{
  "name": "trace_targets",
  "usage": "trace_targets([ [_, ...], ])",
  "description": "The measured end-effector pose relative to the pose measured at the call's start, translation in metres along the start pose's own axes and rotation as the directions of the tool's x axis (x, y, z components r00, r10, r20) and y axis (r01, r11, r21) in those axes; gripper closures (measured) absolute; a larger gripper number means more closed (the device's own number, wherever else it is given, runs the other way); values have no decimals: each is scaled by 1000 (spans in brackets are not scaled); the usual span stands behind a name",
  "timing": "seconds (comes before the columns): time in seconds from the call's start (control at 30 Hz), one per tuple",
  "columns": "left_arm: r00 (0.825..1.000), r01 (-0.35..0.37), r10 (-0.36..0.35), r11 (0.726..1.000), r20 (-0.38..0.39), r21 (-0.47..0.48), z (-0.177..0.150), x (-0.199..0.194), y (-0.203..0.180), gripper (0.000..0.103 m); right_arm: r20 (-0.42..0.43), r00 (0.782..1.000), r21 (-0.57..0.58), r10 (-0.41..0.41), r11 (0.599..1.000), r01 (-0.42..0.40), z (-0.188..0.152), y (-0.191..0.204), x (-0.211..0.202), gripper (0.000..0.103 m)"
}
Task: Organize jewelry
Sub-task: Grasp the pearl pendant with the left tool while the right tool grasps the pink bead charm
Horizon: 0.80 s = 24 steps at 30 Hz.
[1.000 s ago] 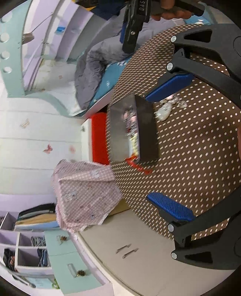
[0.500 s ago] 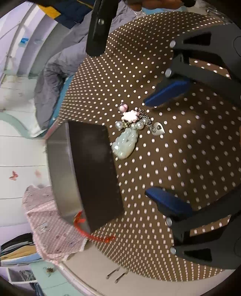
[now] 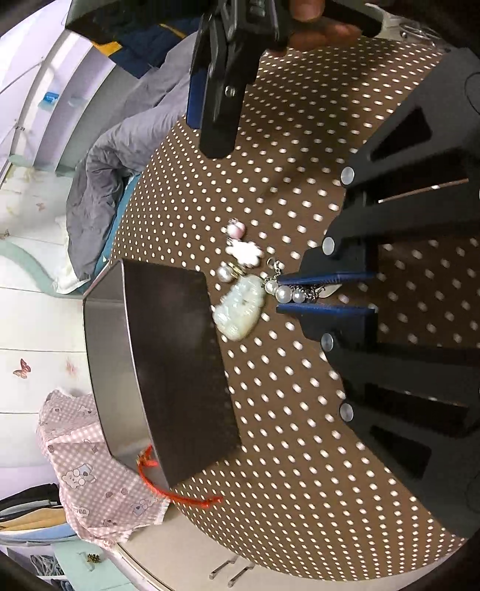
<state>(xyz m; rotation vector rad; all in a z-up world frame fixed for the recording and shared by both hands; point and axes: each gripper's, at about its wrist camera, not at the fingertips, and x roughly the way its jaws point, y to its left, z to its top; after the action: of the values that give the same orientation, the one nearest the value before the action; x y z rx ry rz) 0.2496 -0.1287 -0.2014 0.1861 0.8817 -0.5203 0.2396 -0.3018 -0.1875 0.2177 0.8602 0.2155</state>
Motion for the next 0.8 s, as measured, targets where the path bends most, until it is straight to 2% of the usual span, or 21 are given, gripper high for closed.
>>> trace_targets([
  [0.2,1000,-27,27,1000,3,-9,-8,-5,12,92,-31,999,-62,-19,998,17,-2,20,18,8],
  [0.37,1000,-16,16,1000,8,-22,-4,-2,16,91,-27,997,-187,-68,980,62,0,40,35,9],
  [0.4,1000,-13,13,1000,9,-24,-3,-2,16,91,-31,996,-214,-79,974,71,0,43,39,16],
  [0.43,1000,-8,8,1000,9,-25,-1,-1,18,91,-48,995,-236,-83,969,70,0,46,44,30],
  [0.5,1000,9,-8,1000,10,-27,-2,-2,21,91,-34,993,-279,-117,955,103,2,51,48,45],
  [0.57,1000,17,-17,999,13,-31,-4,-2,22,91,-35,994,-308,-107,947,91,3,55,51,55],
  [0.63,999,31,-30,999,16,-41,-5,-2,24,93,-33,994,-338,-104,937,87,4,59,54,74],
  [0.67,999,36,-36,998,18,-47,-6,-2,25,94,-33,994,-350,-101,933,83,3,61,55,78],
  [0.7,999,41,-40,998,20,-55,-7,-3,26,94,-34,995,-362,-97,929,78,3,63,56,87],
  [0.73,999,43,-42,997,22,-61,-8,-4,26,94,-35,995,-372,-95,925,75,2,65,57,92],
  [0.8,999,42,-40,997,28,-70,-10,-7,28,94,-37,996,-363,-86,930,67,1,65,57,92],
])
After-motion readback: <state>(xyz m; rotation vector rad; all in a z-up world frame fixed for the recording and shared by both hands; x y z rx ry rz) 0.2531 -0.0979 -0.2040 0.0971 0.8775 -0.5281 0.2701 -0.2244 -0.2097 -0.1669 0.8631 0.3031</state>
